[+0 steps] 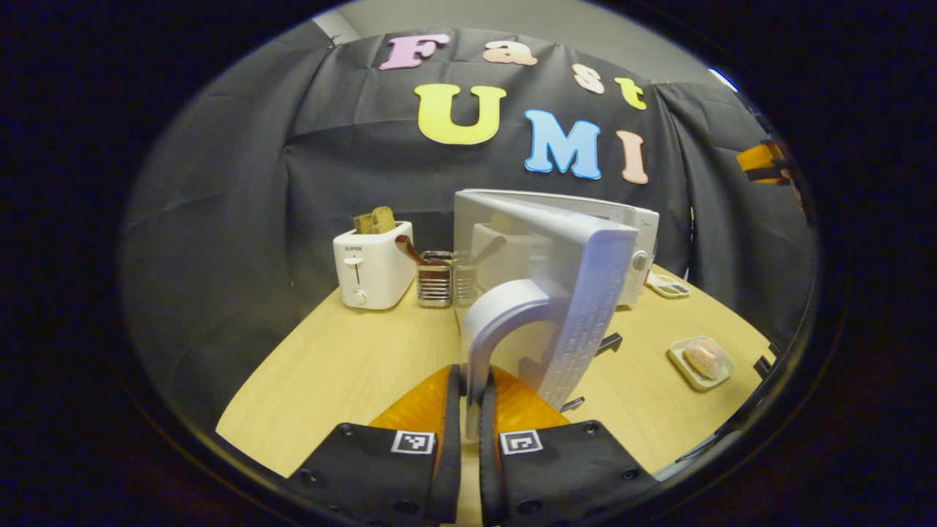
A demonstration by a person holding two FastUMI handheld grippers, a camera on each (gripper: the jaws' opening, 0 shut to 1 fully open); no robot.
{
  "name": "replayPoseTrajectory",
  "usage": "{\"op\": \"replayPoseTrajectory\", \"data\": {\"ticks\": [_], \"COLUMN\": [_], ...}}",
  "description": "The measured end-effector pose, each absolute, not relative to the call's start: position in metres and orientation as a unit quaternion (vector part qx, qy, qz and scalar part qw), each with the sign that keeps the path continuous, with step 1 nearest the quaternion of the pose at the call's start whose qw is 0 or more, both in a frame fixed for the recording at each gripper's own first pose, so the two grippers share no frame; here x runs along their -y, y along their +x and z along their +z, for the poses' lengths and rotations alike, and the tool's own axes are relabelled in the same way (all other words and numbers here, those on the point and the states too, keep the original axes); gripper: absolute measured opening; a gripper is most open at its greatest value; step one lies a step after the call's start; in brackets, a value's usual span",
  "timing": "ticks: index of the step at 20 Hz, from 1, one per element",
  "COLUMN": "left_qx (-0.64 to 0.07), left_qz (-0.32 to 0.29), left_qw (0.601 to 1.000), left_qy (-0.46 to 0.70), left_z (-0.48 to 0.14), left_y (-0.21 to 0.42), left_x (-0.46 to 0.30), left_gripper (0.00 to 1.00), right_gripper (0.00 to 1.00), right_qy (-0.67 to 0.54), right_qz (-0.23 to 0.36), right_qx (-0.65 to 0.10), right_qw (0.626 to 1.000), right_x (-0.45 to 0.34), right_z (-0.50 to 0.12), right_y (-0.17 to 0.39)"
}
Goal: Open the microwave oven with the left hand, put the food in, and close the microwave oven.
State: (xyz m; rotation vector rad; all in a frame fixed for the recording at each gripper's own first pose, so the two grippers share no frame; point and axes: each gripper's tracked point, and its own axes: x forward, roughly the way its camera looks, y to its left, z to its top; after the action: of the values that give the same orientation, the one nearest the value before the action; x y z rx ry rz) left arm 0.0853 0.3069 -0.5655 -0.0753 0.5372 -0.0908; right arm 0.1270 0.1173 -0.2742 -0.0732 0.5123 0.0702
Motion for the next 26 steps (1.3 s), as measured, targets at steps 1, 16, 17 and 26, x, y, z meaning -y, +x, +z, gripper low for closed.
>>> {"op": "replayPoseTrajectory", "data": {"ticks": [1, 16, 17, 26], "left_qx": [-0.261, -0.207, -0.209, -0.237], "left_qz": [-0.030, 0.139, 0.147, 0.177], "left_qw": [0.964, 0.968, 0.967, 0.955], "left_qy": [-0.034, 0.026, 0.022, 0.031], "left_z": [-0.560, -0.333, -0.320, -0.278], "left_y": [0.082, -0.045, -0.054, -0.098], "left_x": [-0.316, -0.248, -0.234, -0.154], "left_gripper": [0.23, 0.95, 0.96, 0.99], "right_gripper": [0.95, 0.95, 0.95, 0.96], "right_qy": [-0.040, -0.110, -0.112, -0.047], "right_qz": [0.036, 0.148, 0.146, 0.121], "right_qx": [-0.263, -0.385, -0.396, -0.478], "right_qw": [0.963, 0.904, 0.900, 0.869], "right_x": [-0.114, -0.117, -0.114, -0.100], "right_z": [-0.285, -0.492, -0.507, -0.592], "right_y": [0.125, 0.079, 0.077, 0.060]}}
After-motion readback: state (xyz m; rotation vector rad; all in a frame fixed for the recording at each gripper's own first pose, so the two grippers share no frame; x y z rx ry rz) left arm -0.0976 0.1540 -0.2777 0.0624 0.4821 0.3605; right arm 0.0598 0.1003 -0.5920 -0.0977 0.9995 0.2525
